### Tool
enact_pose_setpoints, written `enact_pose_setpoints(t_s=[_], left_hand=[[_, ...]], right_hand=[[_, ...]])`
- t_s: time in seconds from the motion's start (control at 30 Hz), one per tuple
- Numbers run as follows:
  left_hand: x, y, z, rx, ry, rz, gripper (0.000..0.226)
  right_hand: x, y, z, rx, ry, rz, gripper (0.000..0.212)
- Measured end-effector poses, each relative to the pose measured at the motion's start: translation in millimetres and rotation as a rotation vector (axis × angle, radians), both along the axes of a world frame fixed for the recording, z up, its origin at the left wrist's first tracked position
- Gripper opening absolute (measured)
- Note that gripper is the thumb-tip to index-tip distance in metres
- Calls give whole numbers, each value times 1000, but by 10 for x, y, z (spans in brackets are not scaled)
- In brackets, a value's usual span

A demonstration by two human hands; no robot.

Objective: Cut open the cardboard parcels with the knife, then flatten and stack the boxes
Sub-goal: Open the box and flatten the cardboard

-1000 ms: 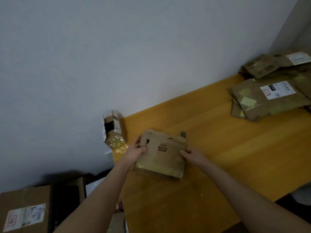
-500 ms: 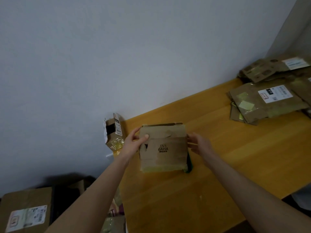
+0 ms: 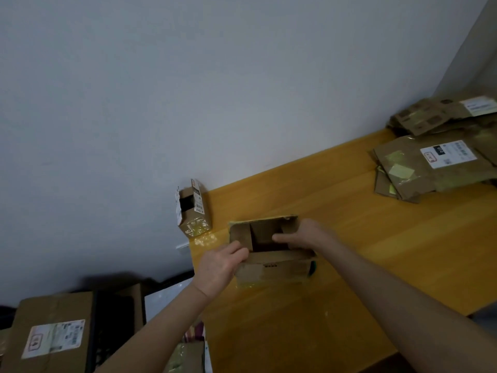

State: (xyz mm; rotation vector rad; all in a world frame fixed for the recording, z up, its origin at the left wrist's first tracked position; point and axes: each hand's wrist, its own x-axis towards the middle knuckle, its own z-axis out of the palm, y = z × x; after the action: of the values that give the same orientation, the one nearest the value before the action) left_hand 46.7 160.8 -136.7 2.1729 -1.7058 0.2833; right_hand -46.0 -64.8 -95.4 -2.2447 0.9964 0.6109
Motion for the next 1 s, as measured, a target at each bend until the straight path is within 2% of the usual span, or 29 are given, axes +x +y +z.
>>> enact_pose_setpoints(t_s=[0.07,0.13,0.17,0.2,0.23,0.3,0.33,0.37,0.43,0.53,0.6,0.67,0.73,0.8,0.83,0.93,1.0], left_hand=[[-53,46,-77,9,14,46,22],[-99,116,-88,39,77,69,33],[-131,150,-55,61,147,99,27],[-152,170,-28,55,268,167,25],[-178,167,7,62,491,278,37],[-154,81,91,-57,1031,578,55],[-74,11,108,-126,1185,718,56],[5,-59,167,-112,1239,823,56],[141,-170,305,143,1243,884,64],[219,-343,475,462,1332,783,46],[229,-396,468,574,1261,739,45],[255,-413,368,623,1089,713,48],[290,-399,301,599,945,720,47],[348,-384,329,538,894,699,39],[393,-372,372,477,946,646,35],[512,-257,574,154,1304,503,33],[581,-158,652,41,1387,453,29]], right_hand=[[20,116,6,-205,81,133,57],[15,144,23,-225,52,143,44],[18,132,24,-171,25,122,40],[22,120,33,-93,-4,81,37],[27,112,40,-23,-35,28,34],[29,100,56,46,-98,-86,29],[19,98,59,60,-124,-131,27],[-1,99,58,77,-144,-165,26],[-49,96,44,126,-170,-204,23],[-133,78,34,227,-229,-284,22],[-198,60,21,347,-299,-368,17],[-257,38,30,450,-368,-423,11],[-283,6,55,507,-423,-449,11],[-270,-36,104,548,-474,-506,9],[-261,-70,123,573,-504,-555,10],[-245,-169,133,669,-617,-734,21],[-243,-214,127,845,-673,-795,25]])
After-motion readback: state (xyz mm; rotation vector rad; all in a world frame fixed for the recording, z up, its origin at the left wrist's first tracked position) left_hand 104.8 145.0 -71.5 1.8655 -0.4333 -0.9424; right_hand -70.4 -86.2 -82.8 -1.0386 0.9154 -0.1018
